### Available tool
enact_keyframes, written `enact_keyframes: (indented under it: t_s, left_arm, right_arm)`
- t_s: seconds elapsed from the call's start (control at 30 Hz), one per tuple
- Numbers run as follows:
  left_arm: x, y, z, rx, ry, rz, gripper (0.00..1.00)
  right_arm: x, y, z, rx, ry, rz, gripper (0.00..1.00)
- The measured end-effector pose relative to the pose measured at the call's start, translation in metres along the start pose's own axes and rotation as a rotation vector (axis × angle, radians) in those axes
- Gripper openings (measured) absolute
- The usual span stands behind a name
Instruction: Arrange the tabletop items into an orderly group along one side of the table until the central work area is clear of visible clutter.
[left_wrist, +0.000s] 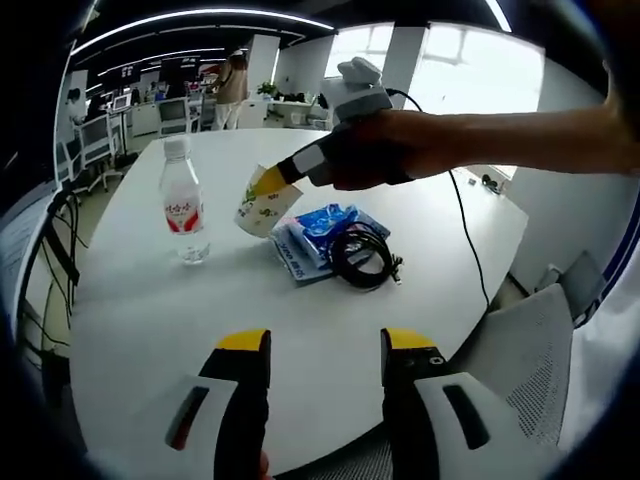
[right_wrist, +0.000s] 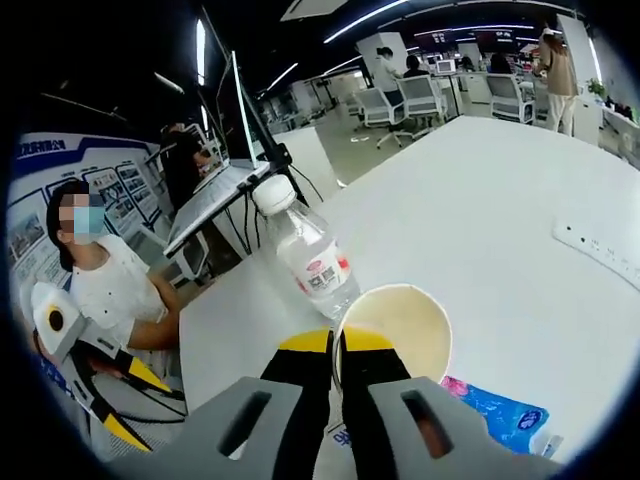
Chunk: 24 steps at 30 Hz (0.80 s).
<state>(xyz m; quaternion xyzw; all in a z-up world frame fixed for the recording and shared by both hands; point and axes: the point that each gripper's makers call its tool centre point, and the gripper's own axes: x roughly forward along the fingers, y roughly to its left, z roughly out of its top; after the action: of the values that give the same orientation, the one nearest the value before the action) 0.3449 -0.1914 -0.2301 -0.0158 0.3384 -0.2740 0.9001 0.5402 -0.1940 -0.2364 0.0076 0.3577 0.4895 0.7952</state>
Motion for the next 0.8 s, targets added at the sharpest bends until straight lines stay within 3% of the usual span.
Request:
enact_keyframes:
  t_s: [0.17, 0.8]
  left_arm:
    - [-0.002, 0.001, -0.001, -0.004, 0.002, 0.003, 0.43]
    - [-0.001, -0.002, -0.001, -0.002, 0.005, 0.001, 0.43]
  right_arm:
    - [0.006, 0.007, 0.002, -0.003, 0.003, -0.008, 0.0]
    - [0.033, -0.013, -0.001, -0.103, 0.071, -0.081, 0.0]
